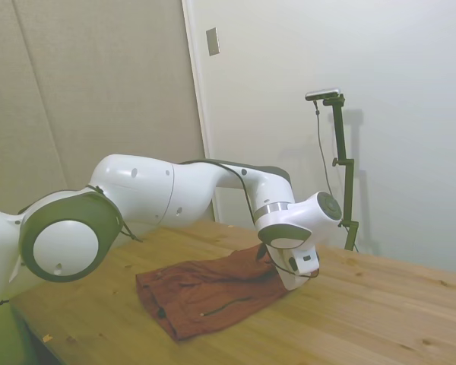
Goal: Unfold the shorts
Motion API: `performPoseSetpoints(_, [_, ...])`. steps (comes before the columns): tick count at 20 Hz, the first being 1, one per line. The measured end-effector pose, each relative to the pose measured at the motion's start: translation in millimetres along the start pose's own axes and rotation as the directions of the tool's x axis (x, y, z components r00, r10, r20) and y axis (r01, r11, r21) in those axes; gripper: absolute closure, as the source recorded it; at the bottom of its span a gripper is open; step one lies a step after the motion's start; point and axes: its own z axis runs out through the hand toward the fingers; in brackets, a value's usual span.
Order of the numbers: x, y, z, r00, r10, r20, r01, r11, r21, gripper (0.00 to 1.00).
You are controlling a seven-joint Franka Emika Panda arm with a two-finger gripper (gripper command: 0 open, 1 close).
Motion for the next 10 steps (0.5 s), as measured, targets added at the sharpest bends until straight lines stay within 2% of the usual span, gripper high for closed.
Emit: performPoseSetpoints(10, [-11, -8, 1, 1.0, -0.023, 0.009, 0.023, 1.0, -0.004, 1.0])
